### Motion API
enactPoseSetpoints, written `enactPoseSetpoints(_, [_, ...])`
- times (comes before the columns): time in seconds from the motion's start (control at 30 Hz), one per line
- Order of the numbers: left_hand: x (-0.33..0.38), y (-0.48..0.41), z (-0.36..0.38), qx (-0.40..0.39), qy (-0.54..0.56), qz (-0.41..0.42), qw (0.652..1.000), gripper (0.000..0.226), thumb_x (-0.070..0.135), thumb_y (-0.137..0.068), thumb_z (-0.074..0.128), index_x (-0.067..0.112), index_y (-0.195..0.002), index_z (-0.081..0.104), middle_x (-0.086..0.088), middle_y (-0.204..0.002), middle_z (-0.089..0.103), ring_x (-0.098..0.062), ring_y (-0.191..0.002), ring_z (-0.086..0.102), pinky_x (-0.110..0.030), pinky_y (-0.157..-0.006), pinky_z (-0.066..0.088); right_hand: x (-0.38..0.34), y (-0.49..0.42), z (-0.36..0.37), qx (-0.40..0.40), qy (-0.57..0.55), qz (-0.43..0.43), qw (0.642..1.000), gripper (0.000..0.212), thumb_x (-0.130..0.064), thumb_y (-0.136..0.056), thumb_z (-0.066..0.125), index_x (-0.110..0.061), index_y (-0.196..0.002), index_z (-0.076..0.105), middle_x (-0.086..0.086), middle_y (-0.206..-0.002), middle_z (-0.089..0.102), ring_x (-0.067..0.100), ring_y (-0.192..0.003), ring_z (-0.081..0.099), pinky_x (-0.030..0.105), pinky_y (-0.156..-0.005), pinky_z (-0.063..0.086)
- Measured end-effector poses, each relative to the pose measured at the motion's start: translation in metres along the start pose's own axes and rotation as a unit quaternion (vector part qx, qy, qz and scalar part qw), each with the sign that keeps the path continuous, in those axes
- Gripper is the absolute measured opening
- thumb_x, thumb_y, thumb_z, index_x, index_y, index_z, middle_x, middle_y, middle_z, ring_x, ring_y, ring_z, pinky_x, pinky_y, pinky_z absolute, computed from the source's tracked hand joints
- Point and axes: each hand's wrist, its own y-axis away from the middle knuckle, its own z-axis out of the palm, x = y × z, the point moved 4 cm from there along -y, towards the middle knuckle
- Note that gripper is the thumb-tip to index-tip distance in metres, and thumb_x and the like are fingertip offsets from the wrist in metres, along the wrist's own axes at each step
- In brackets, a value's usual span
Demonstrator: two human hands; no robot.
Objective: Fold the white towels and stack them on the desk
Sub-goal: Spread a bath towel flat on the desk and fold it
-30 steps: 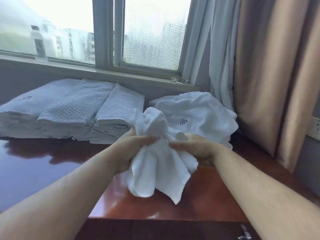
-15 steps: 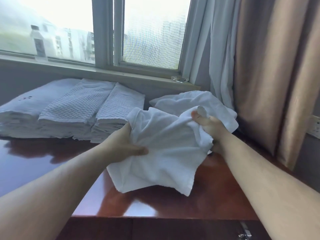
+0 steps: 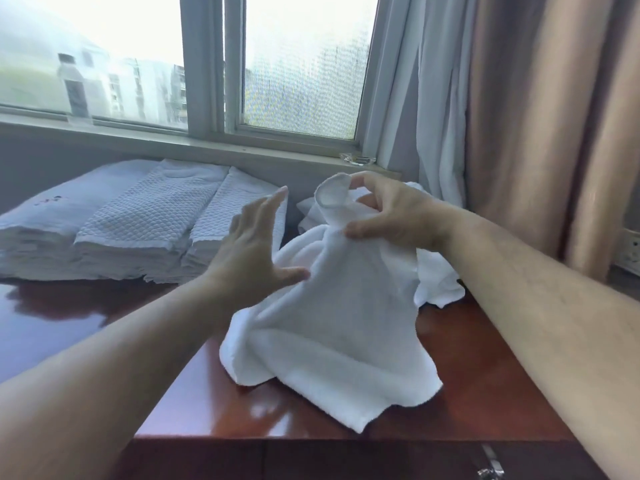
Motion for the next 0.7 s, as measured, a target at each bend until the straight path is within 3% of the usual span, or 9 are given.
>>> enactPoseSetpoints(0.07, [0.014, -0.005, -0.001, -0.064, -0.043, 0.064, 0.995, 0.115, 0.055, -0.067, 0.085, 0.042, -0.155, 0.012, 0.004, -0.165, 0.014, -0.022, -0.150, 0.017, -0.042, -0.120, 0.020, -0.001, 0.001, 0.003, -0.076, -0.110, -0.002, 0.991, 0.065, -0.011, -0.084, 0.077, -0.028, -0.139, 0.049, 0.008, -0.113, 0.074, 0.025, -0.099, 0.073, 0.036, -0.078, 0.060])
enactPoseSetpoints(0.1, [0.018, -0.007, 0.001, -0.096, -0.054, 0.080, 0.991, 0.098, 0.055, -0.070, 0.084, 0.042, -0.150, 0.029, 0.005, -0.161, 0.028, -0.021, -0.147, 0.025, -0.039, -0.116, 0.026, -0.001, 0.001, 0.005, -0.096, -0.141, -0.010, 0.985, 0.066, -0.009, -0.083, 0.076, -0.026, -0.141, 0.048, 0.012, -0.115, 0.073, 0.029, -0.100, 0.072, 0.040, -0.082, 0.060])
enactPoseSetpoints(0.17, [0.023, -0.007, 0.009, -0.138, -0.023, 0.076, 0.987, 0.044, 0.047, -0.082, 0.077, 0.039, -0.121, 0.059, 0.008, -0.124, 0.063, -0.022, -0.123, 0.054, -0.031, -0.090, 0.041, 0.003, 0.001, 0.005, -0.064, -0.189, -0.022, 0.980, 0.067, -0.010, -0.081, 0.078, -0.024, -0.140, 0.050, 0.010, -0.109, 0.074, 0.027, -0.096, 0.073, 0.038, -0.079, 0.060])
enactPoseSetpoints(0.23, [0.021, -0.005, 0.014, -0.095, 0.051, 0.043, 0.993, 0.018, 0.038, -0.088, 0.066, 0.032, -0.105, 0.066, 0.012, -0.095, 0.070, -0.018, -0.094, 0.064, -0.029, -0.070, 0.043, 0.013, 0.001, 0.001, 0.022, -0.211, -0.011, 0.977, 0.068, -0.021, -0.078, 0.084, -0.024, -0.139, 0.052, 0.004, -0.105, 0.075, 0.021, -0.093, 0.075, 0.031, -0.072, 0.060])
enactPoseSetpoints(0.33, [0.015, -0.005, 0.012, -0.015, 0.162, -0.018, 0.986, 0.008, 0.034, -0.085, 0.060, 0.030, -0.087, 0.067, 0.016, -0.073, 0.069, 0.000, -0.066, 0.060, -0.021, -0.058, 0.046, 0.037, 0.009, 0.010, 0.006, -0.156, 0.077, 0.985, 0.081, -0.049, -0.074, 0.082, -0.028, -0.144, 0.049, -0.001, -0.128, 0.068, 0.012, -0.109, 0.071, 0.029, -0.081, 0.059])
enactPoseSetpoints(0.4, [0.011, -0.005, 0.010, -0.006, 0.194, -0.042, 0.980, 0.010, 0.038, -0.080, 0.057, 0.042, -0.078, 0.066, 0.025, -0.065, 0.064, 0.005, -0.058, 0.056, -0.029, -0.059, 0.047, 0.056, 0.015, 0.028, -0.097, -0.118, 0.119, 0.981, 0.066, -0.045, -0.082, 0.079, -0.028, -0.140, 0.053, 0.001, -0.130, 0.069, 0.020, -0.117, 0.068, 0.041, -0.094, 0.057])
enactPoseSetpoints(0.47, [0.008, -0.004, 0.009, -0.010, 0.187, -0.054, 0.981, 0.013, 0.044, -0.076, 0.053, 0.050, -0.076, 0.064, 0.028, -0.063, 0.063, 0.005, -0.058, 0.056, -0.034, -0.062, 0.050, 0.066, 0.018, 0.040, -0.132, -0.077, 0.125, 0.980, 0.042, -0.030, -0.090, 0.076, -0.021, -0.129, 0.063, 0.004, -0.121, 0.073, 0.023, -0.111, 0.070, 0.043, -0.092, 0.057])
enactPoseSetpoints(0.6, [0.004, -0.003, 0.008, -0.011, 0.167, -0.063, 0.984, 0.014, 0.048, -0.075, 0.050, 0.048, -0.082, 0.063, 0.028, -0.065, 0.063, 0.002, -0.057, 0.057, -0.036, -0.066, 0.052, 0.070, 0.012, 0.033, -0.038, -0.083, 0.114, 0.989, 0.018, -0.015, -0.090, 0.072, -0.011, -0.107, 0.071, 0.005, -0.099, 0.078, 0.021, -0.089, 0.075, 0.031, -0.072, 0.060])
enactPoseSetpoints(0.7, [0.004, -0.002, 0.008, -0.001, 0.166, -0.059, 0.984, 0.012, 0.045, -0.076, 0.051, 0.044, -0.082, 0.062, 0.025, -0.062, 0.063, 0.005, -0.052, 0.055, -0.032, -0.061, 0.048, 0.069, 0.010, 0.028, -0.031, -0.091, 0.113, 0.989, 0.027, -0.018, -0.085, 0.071, -0.007, -0.110, 0.070, 0.010, -0.104, 0.077, 0.028, -0.096, 0.074, 0.036, -0.079, 0.061])
